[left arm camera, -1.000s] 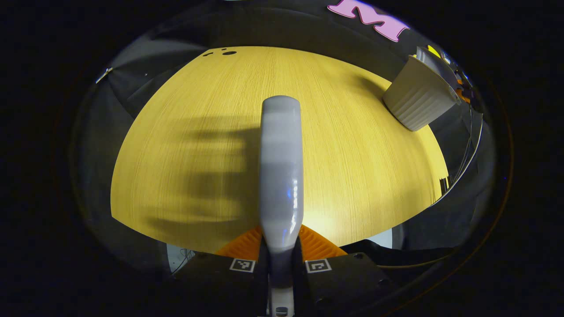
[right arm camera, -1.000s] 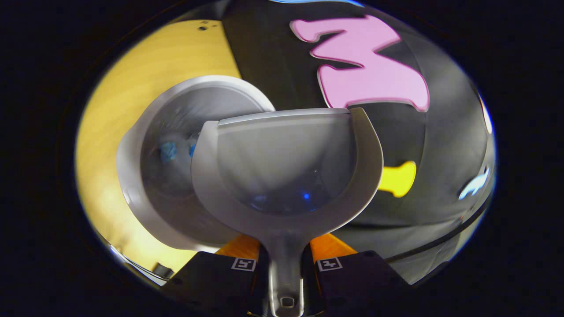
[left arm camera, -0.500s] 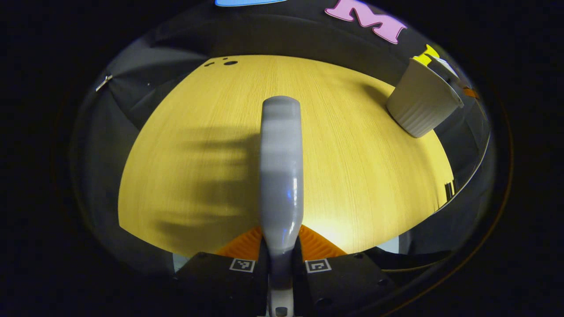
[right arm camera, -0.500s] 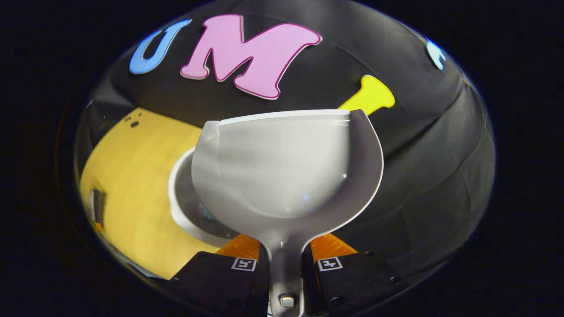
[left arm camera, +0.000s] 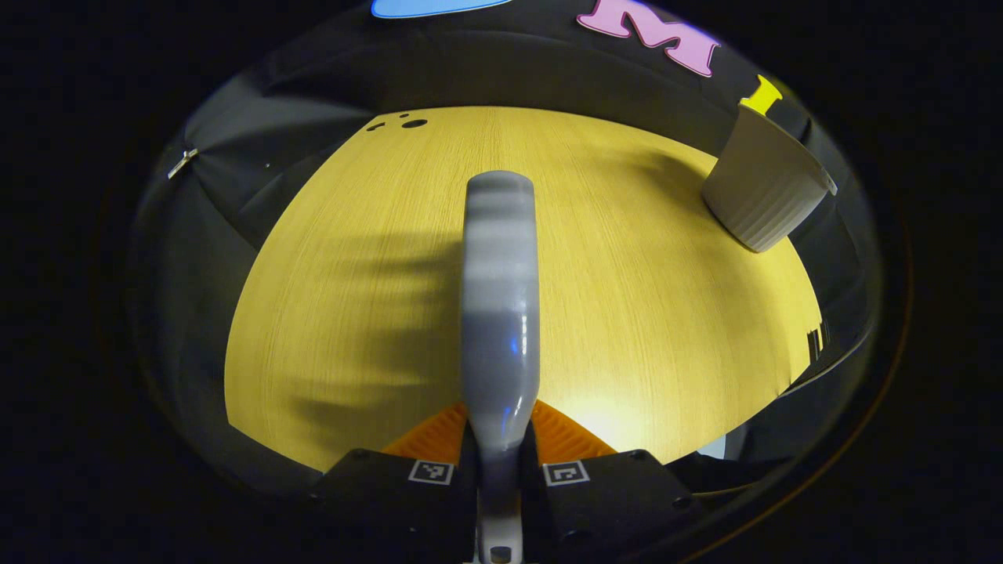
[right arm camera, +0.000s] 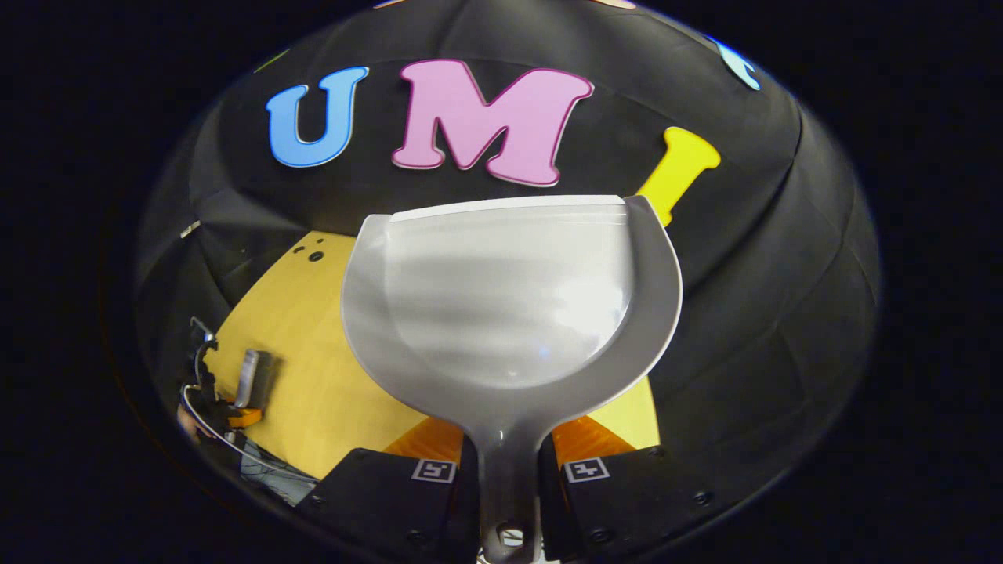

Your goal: Pick up the small broom and dustpan from the desktop, sweep the trash into the dustpan with the broom, and then empty the trash into the garbage bin.

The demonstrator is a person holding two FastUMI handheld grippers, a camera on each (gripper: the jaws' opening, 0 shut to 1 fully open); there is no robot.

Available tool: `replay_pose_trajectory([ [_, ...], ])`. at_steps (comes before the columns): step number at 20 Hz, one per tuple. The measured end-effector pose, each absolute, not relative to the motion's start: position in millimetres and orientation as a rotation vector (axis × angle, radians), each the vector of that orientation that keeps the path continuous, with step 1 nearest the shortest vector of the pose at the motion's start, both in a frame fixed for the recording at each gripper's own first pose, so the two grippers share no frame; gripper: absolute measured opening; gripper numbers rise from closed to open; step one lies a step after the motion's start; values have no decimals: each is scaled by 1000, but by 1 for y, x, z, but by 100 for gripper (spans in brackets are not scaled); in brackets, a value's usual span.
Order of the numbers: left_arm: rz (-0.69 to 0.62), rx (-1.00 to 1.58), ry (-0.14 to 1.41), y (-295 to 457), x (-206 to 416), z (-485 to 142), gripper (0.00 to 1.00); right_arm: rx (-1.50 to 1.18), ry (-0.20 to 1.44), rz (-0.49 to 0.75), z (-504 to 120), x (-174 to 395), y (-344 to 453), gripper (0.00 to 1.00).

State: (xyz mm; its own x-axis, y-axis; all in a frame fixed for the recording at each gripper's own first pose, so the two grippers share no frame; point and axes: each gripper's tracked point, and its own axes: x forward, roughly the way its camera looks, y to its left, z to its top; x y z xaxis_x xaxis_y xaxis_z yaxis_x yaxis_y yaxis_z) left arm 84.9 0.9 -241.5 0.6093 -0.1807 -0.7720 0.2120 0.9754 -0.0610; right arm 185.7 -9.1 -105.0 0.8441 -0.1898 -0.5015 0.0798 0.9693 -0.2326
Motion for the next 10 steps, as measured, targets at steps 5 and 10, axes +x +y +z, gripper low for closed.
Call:
replay_pose_trajectory([
  [5,-215,58,907,13,99,-245,27,-122,660,-1,-169,172,63,35],
  [10,-207,68,932,15,101,-245,27,-5,826,90,-259,166,124,35],
])
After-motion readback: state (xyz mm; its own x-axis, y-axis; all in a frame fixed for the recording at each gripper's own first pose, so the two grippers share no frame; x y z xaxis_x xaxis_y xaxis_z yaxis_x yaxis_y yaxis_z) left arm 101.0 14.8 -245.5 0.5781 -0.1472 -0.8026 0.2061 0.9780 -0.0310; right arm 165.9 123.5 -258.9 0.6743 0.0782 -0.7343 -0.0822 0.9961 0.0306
